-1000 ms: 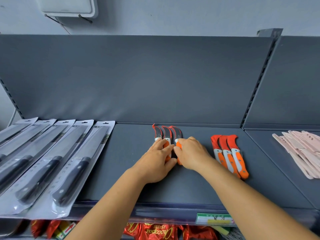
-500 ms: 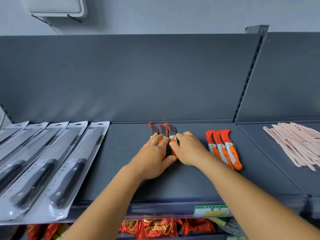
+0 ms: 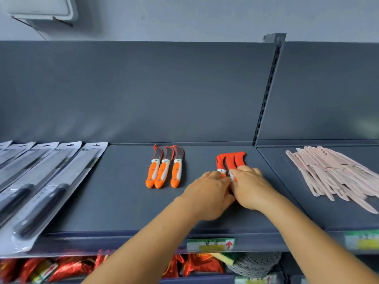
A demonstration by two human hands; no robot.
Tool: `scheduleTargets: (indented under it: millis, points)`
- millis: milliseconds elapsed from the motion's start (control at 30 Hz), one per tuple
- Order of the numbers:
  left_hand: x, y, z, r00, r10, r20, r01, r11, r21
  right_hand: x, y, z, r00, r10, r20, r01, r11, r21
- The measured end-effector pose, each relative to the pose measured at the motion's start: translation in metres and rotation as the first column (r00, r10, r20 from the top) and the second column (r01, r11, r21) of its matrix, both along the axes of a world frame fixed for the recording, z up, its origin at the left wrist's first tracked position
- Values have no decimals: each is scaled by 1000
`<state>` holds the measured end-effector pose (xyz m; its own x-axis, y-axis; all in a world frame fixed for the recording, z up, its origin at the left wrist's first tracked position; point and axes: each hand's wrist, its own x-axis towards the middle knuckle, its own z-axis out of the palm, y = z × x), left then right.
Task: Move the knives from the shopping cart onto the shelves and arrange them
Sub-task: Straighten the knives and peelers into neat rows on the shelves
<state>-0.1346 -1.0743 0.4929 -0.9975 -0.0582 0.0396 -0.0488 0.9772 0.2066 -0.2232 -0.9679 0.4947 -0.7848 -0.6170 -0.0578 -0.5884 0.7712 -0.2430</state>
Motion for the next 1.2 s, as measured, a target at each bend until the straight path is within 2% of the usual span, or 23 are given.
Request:
scheduleTargets:
  millis: [100, 333, 467, 567, 767, 1000, 1067, 1200]
  points:
    - [-9, 17, -1, 993, 112, 47, -110, 993, -38, -13, 13, 1, 999, 33, -18, -33, 999, -15]
    - [-25, 29, -3, 895, 445, -23, -444, 887, -128, -24, 17, 3, 991, 108, -78, -109, 994, -14]
    - [-25, 27, -5, 833, 542, -108, -553, 817, -164, -27, 10, 5, 981, 110, -159, -104, 994, 45]
    - [-24, 24, -4, 799, 583, -148, -601, 784, -154, -29, 4, 5, 980, 89, -177, -87, 996, 18]
    - [-19, 17, 3, 786, 590, -187, -613, 783, -103, -31, -7, 6, 984, 79, -157, -90, 994, -60]
    - [-15, 6, 3, 812, 564, -149, -583, 788, -197, -25, -35, 3, 997, 46, 56, -30, 967, -254]
    - [-13, 3, 4, 809, 576, -122, -588, 783, -204, -22, -39, 5, 996, 49, 70, -31, 972, -235]
    - [-7, -11, 0, 863, 494, -110, -498, 793, -350, -14, -37, 11, 995, 103, 6, -102, 988, -116]
